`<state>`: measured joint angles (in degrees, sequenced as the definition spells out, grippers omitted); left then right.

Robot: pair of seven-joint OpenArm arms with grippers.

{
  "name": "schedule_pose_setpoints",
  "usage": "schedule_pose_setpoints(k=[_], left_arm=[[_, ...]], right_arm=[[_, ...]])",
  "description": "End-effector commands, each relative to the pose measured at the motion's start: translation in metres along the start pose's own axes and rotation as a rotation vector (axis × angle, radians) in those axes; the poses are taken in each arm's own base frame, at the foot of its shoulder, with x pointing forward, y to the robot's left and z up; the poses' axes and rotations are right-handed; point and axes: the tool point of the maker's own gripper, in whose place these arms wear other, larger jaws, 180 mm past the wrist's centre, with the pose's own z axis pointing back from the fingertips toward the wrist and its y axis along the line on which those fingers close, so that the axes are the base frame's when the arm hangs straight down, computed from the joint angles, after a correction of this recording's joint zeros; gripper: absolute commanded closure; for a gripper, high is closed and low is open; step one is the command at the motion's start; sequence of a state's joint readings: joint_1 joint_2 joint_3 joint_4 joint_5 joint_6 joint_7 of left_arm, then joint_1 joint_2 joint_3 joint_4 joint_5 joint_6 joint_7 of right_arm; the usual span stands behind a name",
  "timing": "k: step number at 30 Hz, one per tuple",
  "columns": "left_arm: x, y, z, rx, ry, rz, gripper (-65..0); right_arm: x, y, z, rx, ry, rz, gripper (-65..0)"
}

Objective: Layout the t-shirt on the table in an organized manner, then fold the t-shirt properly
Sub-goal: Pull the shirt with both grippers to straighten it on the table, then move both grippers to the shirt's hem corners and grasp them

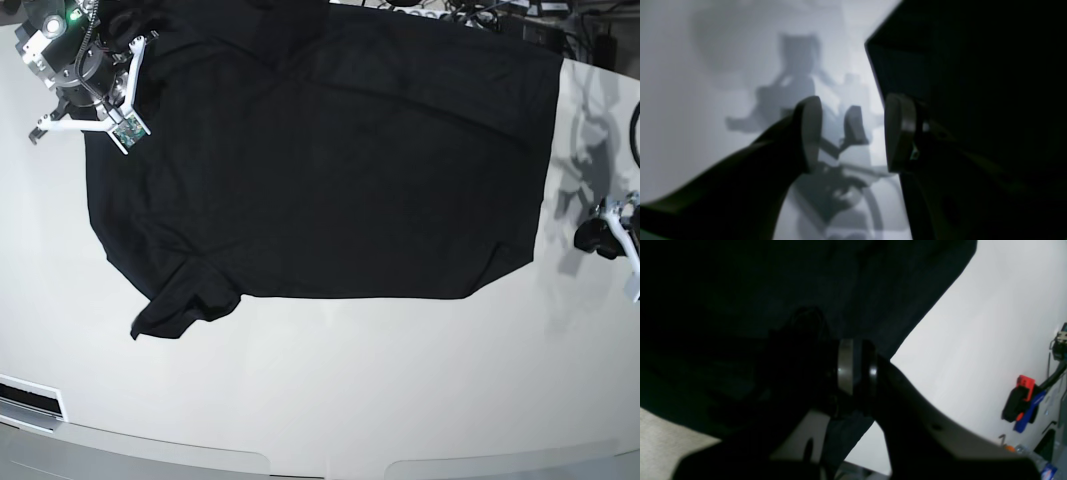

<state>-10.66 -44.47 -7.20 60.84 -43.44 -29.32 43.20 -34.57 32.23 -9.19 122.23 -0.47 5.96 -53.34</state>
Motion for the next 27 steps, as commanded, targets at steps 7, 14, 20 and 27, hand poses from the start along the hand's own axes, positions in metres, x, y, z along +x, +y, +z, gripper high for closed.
schedule_pose_setpoints(k=[7,14,20,27], left_arm=[[-0.008,0.007,-0.035,-0.078,-0.079,0.215,-31.5],[-0.042,-0.012,-0.069,-0.066,-0.055,0.249,-31.4],[-0.031,-0.031,-0.087,-0.073,-0.090,0.247,-31.4],[-0.019,-0.052,-0.106,-0.069,-0.110,0.201,-31.4]], right_arm=[[0.007,-0.006,0.003,-0.018,-0.029,0.006,-7.7],[0.006,-0.005,0.003,-0.017,-0.028,0.005,-7.7],[0.007,-0.004,0.003,-0.014,-0.031,-0.003,-7.7],[0.008,-0.004,0.003,-0.017,-0.032,-0.006,-7.7]])
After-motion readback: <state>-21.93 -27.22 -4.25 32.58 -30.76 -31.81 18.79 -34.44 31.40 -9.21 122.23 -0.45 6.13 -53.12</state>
